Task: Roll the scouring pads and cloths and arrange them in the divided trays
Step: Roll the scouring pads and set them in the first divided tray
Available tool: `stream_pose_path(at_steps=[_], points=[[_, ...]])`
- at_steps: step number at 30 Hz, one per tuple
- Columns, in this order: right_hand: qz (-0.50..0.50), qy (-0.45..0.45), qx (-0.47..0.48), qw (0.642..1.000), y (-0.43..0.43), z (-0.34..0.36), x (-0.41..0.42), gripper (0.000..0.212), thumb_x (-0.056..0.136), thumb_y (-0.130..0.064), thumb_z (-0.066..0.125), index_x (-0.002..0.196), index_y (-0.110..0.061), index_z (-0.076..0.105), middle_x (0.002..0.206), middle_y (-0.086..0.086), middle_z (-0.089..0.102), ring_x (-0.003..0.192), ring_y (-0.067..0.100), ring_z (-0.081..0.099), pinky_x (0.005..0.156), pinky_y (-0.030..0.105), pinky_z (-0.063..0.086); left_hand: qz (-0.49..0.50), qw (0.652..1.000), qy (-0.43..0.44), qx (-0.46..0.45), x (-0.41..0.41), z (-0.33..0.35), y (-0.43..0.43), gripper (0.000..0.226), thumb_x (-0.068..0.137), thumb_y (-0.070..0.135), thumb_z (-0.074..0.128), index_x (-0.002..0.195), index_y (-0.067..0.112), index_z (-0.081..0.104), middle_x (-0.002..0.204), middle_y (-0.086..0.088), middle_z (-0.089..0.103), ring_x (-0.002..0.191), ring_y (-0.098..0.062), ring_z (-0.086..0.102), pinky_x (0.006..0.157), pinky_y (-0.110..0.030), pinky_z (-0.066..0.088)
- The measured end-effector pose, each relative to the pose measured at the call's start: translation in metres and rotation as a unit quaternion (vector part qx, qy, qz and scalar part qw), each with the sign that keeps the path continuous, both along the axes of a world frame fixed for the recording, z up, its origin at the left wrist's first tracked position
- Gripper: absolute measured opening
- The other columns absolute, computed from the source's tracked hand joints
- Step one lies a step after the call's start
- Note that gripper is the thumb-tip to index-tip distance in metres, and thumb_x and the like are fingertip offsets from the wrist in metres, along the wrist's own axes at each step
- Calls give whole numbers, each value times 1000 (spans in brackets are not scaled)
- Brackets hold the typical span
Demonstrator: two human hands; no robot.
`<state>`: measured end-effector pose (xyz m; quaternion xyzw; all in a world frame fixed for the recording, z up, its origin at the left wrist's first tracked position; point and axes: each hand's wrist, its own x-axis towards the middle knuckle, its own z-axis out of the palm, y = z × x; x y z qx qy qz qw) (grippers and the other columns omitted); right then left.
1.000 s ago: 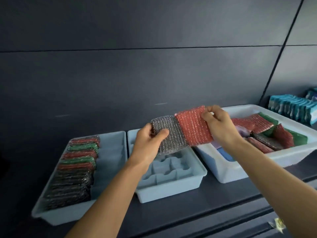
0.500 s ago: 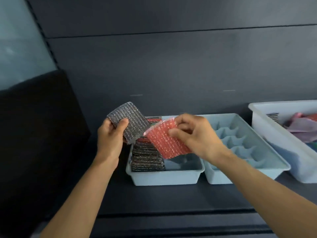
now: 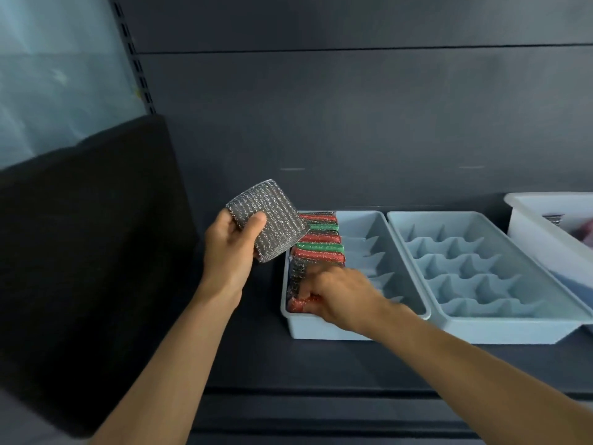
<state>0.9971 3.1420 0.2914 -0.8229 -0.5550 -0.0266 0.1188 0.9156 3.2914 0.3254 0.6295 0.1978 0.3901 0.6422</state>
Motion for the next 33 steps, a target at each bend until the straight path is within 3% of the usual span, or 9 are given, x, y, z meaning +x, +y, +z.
stream_pose_path(at_steps=[4,9,13,17,20,24,26,29,33], points=[[-27,84,-4,996,-7,3,9,35,84,-35,70,117,-25,64,114,-9,58,101,16,58,82,27,45,-16,1000,2,-1,-1,-2,4,11,93,11,63,103,12,63,91,6,72,77,1,68,65,-15,53],[-38,96,-1,995,-18,-2,11,9,84,-28,71,92,-26,71,88,-13,61,79,8,57,73,27,47,-35,999,13,-3,3,-5,4,14,93,10,63,107,12,63,92,6,72,76,3,68,61,-13,51],[-74,196,77,975,-21,3,23,11,82,-40,71,82,-29,73,78,-17,65,70,1,57,72,29,51,-54,997,46,4,10,-6,7,19,90,10,66,108,13,60,94,4,72,79,-6,69,67,-28,55],[-129,277,247,920,-27,40,57,48,80,-58,57,116,-27,61,98,-12,63,83,4,61,72,24,51,-139,986,92,21,26,0,0,26,88,8,68,111,12,59,99,-1,73,85,-13,72,74,-33,60],[-87,284,235,926,-19,51,76,13,88,-37,64,83,-26,60,70,-19,60,60,-1,53,55,15,44,-171,981,86,-18,52,1,-16,28,87,5,69,112,10,59,98,-7,75,85,-25,72,78,-42,59],[-149,226,265,925,-22,48,124,23,88,-16,67,69,-23,56,59,-12,53,57,4,46,57,20,40,-172,977,119,43,92,-10,-24,41,90,14,67,128,16,50,120,-5,66,102,-15,67,88,-27,55],[-226,151,231,934,-28,45,155,5,86,-21,68,88,-22,64,77,-5,63,74,17,57,69,28,45,-182,931,220,228,110,-21,-21,60,93,29,64,144,20,35,145,-1,46,128,-11,49,105,-29,42],[-299,44,92,949,-30,36,185,24,87,-32,64,110,-26,61,107,2,68,102,28,61,78,34,45,-184,789,365,459,127,-37,-16,76,96,52,47,156,17,14,163,-2,14,150,-19,11,122,-37,11],[-242,-13,1,970,-6,27,196,27,88,-35,61,115,-32,60,114,1,66,109,28,59,80,32,45,-191,707,478,485,138,-51,-12,82,96,67,22,156,17,-1,164,-4,-9,151,-20,-12,120,-39,-4]])
